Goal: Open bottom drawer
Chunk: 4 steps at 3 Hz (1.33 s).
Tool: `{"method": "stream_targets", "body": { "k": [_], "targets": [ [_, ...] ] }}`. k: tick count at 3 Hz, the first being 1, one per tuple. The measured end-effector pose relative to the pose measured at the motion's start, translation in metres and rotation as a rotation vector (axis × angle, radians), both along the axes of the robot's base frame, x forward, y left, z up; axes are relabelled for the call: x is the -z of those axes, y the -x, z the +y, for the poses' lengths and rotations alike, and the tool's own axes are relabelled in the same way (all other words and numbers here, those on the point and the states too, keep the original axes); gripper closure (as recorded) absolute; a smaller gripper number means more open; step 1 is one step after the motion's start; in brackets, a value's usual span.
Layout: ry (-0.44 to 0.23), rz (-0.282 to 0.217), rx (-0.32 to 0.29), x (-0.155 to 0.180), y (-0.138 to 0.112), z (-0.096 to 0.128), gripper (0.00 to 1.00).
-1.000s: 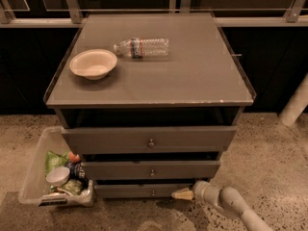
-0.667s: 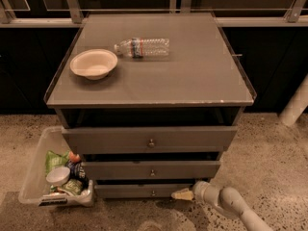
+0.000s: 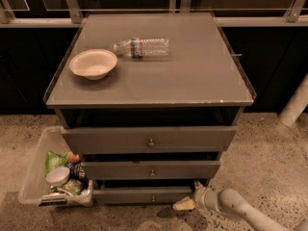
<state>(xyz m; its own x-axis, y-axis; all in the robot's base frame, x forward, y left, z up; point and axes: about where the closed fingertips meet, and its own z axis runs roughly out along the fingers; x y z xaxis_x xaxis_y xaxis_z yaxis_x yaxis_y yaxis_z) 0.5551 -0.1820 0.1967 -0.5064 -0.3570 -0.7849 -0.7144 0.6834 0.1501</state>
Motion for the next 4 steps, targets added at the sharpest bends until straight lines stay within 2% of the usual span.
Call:
{"method": "stream_targets", "body": {
  "k": [1, 2, 3, 4],
  "targets": [
    [0.054, 0.075, -0.025, -0.004, 0.036, -0.002, 0.0],
    [0.028, 0.164, -0.028, -0.012, 0.07, -0.002, 0.0],
    [-0.019, 0.219, -0.002, -0.019, 0.089, -0.003, 0.0],
    [-0.022, 0.222, 0.0, -0.02, 0.09, -0.003, 0.0]
  ]
}}
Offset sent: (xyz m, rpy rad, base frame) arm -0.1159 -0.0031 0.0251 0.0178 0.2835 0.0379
